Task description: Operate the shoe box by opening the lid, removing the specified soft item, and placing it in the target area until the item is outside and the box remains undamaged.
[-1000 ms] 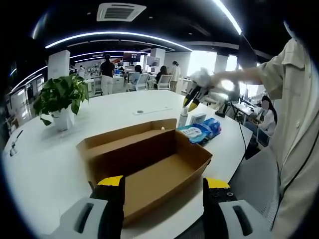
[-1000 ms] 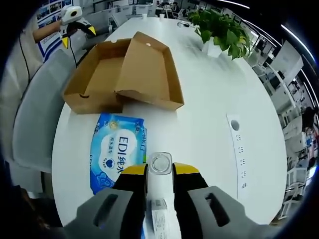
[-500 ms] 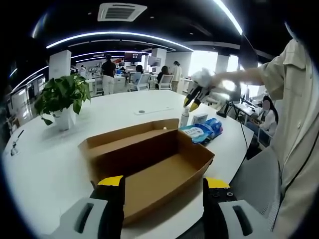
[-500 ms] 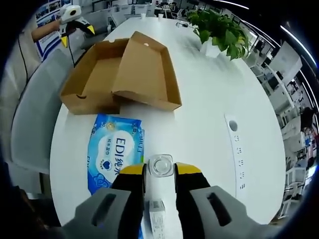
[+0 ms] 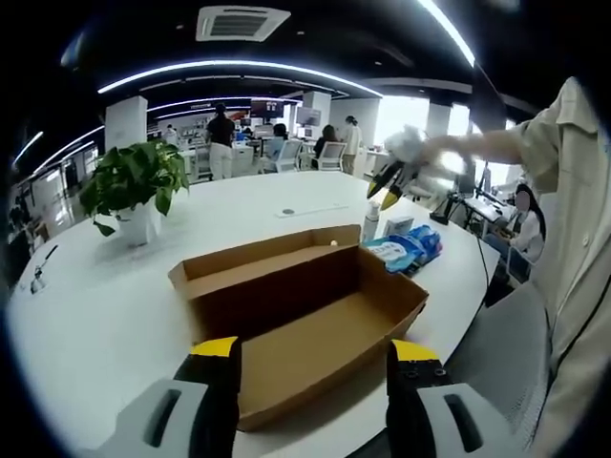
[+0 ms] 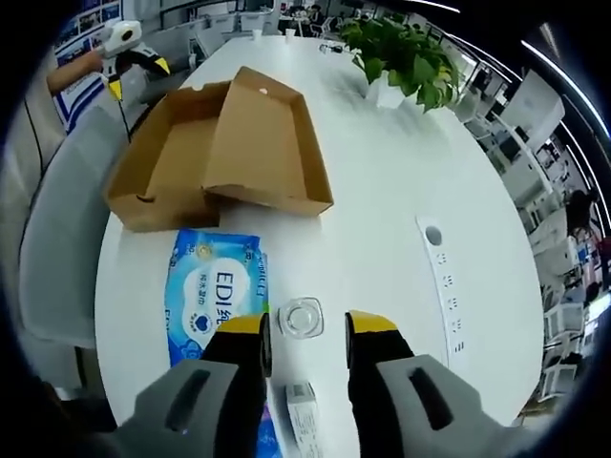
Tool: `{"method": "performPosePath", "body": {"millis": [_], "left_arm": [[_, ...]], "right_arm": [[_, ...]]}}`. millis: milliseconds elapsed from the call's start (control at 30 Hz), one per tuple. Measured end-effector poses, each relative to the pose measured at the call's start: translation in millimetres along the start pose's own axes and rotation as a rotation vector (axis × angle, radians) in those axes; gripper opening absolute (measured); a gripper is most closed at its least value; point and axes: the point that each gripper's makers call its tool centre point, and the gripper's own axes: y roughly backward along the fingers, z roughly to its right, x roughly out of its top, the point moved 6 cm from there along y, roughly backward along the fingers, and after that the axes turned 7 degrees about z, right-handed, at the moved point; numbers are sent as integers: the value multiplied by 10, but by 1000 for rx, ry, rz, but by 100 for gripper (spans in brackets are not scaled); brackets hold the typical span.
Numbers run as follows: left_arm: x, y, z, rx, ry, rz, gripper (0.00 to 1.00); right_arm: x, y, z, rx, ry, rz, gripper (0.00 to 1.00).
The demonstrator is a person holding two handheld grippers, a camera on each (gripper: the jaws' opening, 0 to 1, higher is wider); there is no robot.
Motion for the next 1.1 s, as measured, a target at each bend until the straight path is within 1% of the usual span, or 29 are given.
{"method": "performPosePath", "body": {"millis": [233, 367, 467, 633, 833, 933, 1033, 1100], "left_arm": [[-29, 38, -140, 60, -2, -18, 61], [-64, 56, -227, 96, -6, -37, 60], [-101, 63, -289, 120, -21, -58, 59], [-174, 56, -335, 131, -41, -97, 58], [-262, 71, -381, 156, -36, -139, 55], [-308, 90, -427, 182, -15, -153, 49], [-344, 103, -484, 210, 13, -167, 47], [-357, 111, -519, 231, 35, -170, 44]], "right_arm": [[76, 68, -34, -52, -54, 14, 35], [190, 108, -85, -86, -55, 27, 37], [308, 136, -123, -111, -68, 52, 38], [461, 151, -212, -141, -76, 57, 40], [599, 115, -308, -156, -98, 69, 41], [652, 87, -340, -173, -135, 68, 41], [683, 50, -348, -194, -152, 59, 40], [705, 9, -361, -199, -183, 62, 40]]}}
